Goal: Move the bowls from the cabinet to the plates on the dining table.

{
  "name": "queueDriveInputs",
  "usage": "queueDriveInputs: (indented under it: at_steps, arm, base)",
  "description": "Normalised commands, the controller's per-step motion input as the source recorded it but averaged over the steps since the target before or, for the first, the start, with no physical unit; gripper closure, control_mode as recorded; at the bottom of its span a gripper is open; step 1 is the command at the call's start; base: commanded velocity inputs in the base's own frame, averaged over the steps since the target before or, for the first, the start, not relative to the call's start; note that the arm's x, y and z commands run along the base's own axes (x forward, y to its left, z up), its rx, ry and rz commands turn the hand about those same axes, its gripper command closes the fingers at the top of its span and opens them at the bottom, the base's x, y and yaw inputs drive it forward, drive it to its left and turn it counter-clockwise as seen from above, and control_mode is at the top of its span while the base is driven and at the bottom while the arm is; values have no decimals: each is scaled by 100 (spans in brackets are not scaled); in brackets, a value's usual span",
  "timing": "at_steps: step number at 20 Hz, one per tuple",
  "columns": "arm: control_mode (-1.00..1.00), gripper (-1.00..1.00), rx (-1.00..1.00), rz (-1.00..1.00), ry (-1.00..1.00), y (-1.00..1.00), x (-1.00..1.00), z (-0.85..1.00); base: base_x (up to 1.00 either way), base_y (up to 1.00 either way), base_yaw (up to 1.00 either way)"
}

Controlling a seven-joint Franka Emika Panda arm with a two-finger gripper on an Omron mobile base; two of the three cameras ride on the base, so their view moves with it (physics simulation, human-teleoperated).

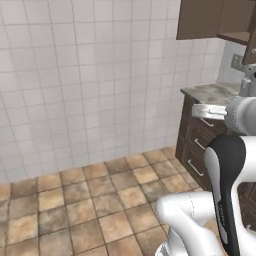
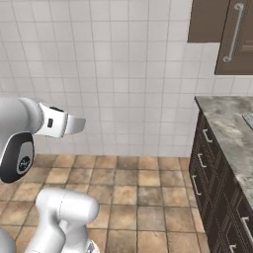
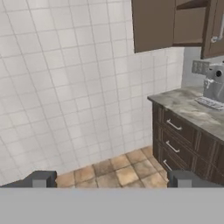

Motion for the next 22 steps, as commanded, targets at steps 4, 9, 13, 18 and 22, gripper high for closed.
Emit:
queueDriveInputs:
  at_steps: [4, 9, 13, 18, 22]
  arm:
    - [100, -100, 0, 0, 0, 0, 0, 0]
    - [100, -100, 0, 0, 0, 0, 0, 0]
    - [100, -100, 0, 0, 0, 0, 0, 0]
    - [100, -100, 0, 0, 0, 0, 0, 0]
    - [100, -100, 0, 0, 0, 0, 0, 0]
  base:
    - [41, 16, -31]
    - [45, 11, -26]
    - [55, 22, -25]
    - [61, 26, -24]
    - [68, 32, -22]
